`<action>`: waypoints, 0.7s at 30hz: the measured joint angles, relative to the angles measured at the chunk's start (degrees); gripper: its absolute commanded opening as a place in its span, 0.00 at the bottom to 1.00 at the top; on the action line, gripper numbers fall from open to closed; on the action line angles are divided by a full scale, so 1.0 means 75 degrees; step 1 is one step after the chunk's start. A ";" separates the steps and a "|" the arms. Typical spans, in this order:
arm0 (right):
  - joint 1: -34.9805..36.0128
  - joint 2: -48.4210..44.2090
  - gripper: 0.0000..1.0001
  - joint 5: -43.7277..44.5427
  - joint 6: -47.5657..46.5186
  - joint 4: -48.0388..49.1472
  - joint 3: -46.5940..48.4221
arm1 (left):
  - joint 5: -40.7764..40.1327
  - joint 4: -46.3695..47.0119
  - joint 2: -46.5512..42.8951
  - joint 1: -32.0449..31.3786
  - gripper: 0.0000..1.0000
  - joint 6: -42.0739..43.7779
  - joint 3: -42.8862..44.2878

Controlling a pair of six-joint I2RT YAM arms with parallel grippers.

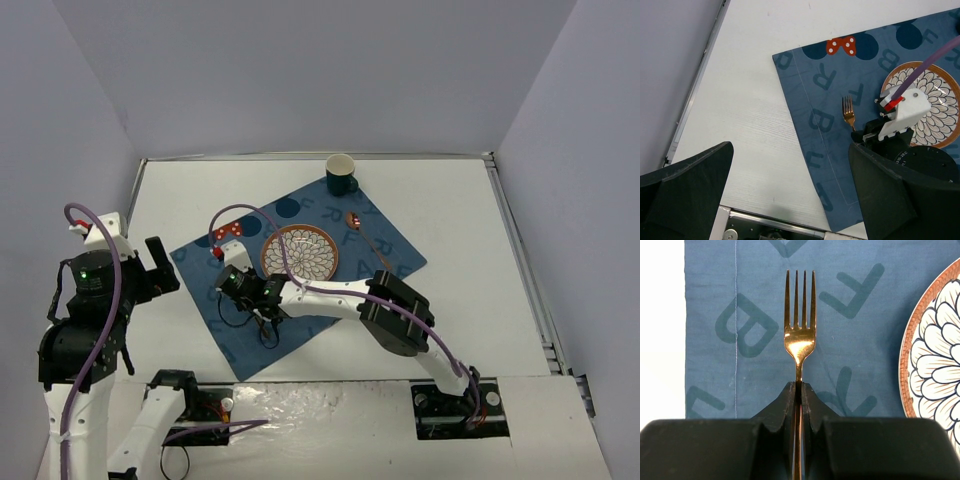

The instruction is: Set the dinner table for one person

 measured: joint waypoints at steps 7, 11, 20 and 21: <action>0.0014 0.0275 0.00 -0.0007 0.0010 -0.0204 0.0136 | 0.0005 0.0002 -0.0009 0.0000 0.97 0.0000 -0.0119; 0.0014 0.0353 0.00 -0.0010 -0.0010 -0.0355 0.0173 | 0.0020 0.0005 -0.0023 0.0000 0.97 0.0000 -0.0141; 0.0017 0.0560 0.00 -0.0154 -0.0109 -0.0433 0.0430 | 0.0040 0.0011 -0.0052 0.0000 0.97 -0.0003 -0.0146; 0.0017 0.0586 0.00 -0.0182 -0.0119 -0.0433 0.0431 | 0.0040 0.0009 -0.0060 0.0000 0.97 -0.0003 -0.0146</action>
